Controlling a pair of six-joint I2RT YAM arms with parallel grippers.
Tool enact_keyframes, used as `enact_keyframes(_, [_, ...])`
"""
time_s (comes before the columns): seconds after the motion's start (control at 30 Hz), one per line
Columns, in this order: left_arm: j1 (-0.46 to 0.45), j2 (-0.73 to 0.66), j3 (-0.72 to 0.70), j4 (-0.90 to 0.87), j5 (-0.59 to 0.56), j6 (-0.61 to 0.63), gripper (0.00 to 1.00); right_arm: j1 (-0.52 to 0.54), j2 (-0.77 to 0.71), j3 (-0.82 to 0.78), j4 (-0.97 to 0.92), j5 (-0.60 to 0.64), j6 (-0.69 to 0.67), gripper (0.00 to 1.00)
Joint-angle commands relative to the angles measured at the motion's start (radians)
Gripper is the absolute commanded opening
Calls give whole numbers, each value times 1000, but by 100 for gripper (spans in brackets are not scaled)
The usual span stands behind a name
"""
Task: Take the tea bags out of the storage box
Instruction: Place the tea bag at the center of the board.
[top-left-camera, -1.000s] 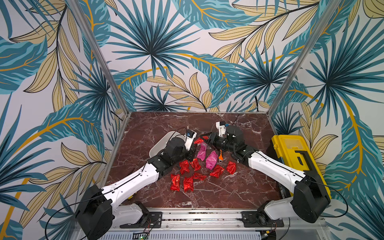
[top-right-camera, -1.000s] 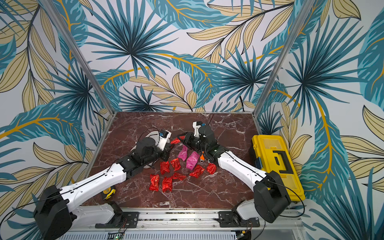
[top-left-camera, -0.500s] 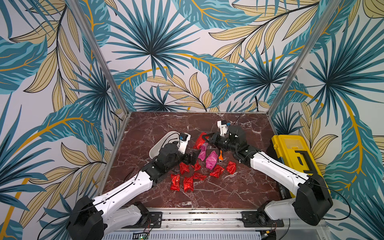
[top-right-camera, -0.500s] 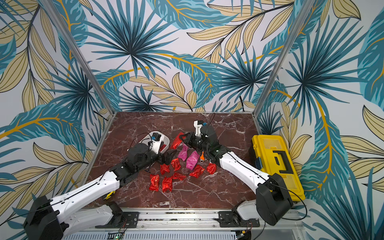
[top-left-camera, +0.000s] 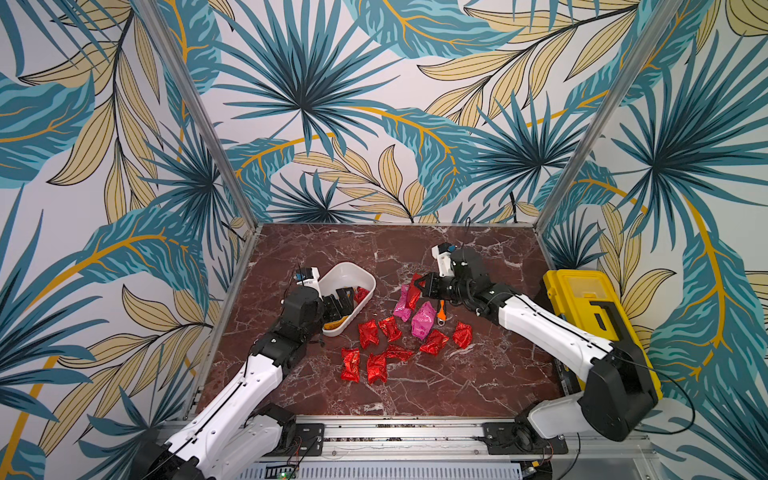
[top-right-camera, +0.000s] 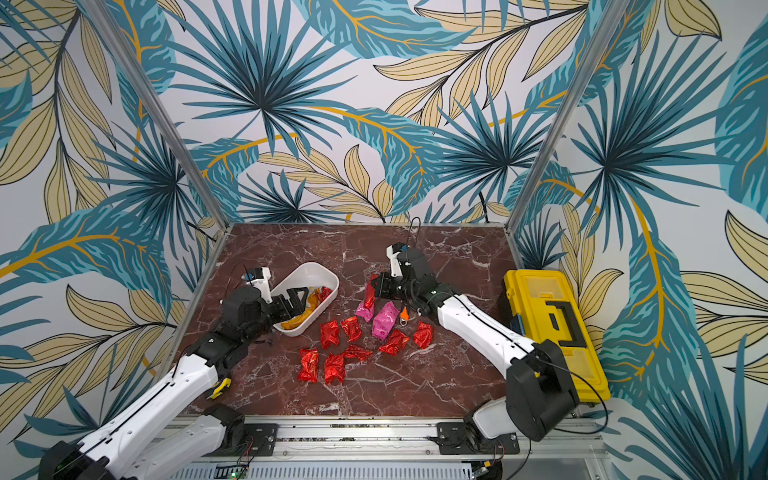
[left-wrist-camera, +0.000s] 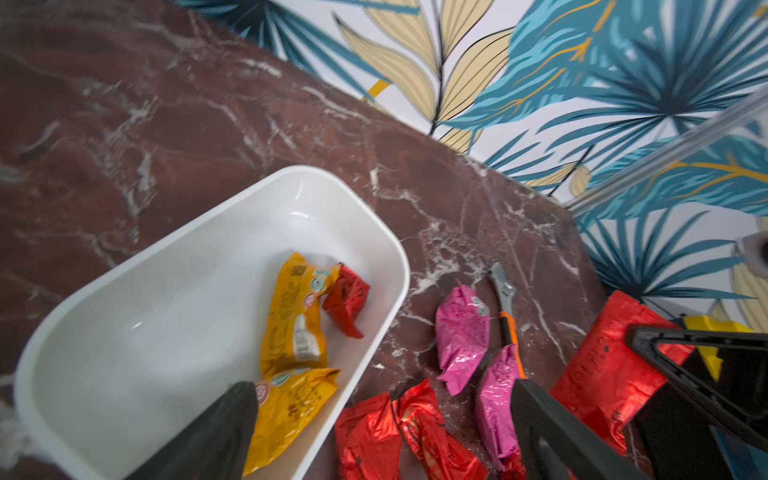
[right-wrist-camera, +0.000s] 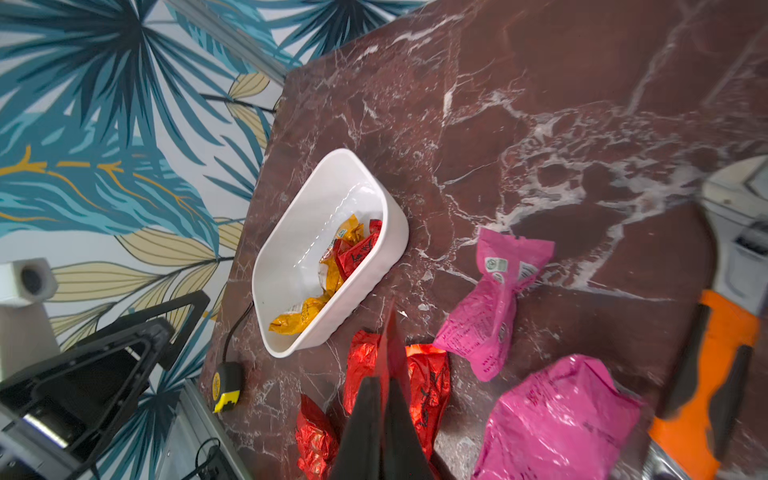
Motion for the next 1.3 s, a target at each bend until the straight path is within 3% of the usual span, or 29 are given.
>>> enact_keyframes(0.0, [41,47,56,-130,53,-54,100,26,125,75,7,-119,-74,1])
enact_keyframes(0.2, [91,140,95,-160,95,4,92,51,324,206,69,-199,-80,3])
enact_keyframes(0.3, [105,196,120,-180,104,58,85,51,394,251,70,-188,-91,4])
enact_keyframes(0.53, [119,327,190,-240,141,179,82,51,515,332,38,-143,-118,8])
enact_keyframes(0.73, [128,439,268,-244,156,236,75,50,574,392,-4,-95,-159,14])
enact_keyframes(0.8, [133,480,294,-245,167,250,72,50,580,404,-25,-69,-176,18])
enact_keyframes(0.9, [136,539,336,-249,177,267,68,50,562,407,-53,1,-198,31])
enact_keyframes(1.07, [138,624,389,-249,165,291,61,50,435,337,-40,133,-213,48])
enact_keyframes(1.27, [139,699,435,-241,162,316,51,50,255,188,52,152,-164,52])
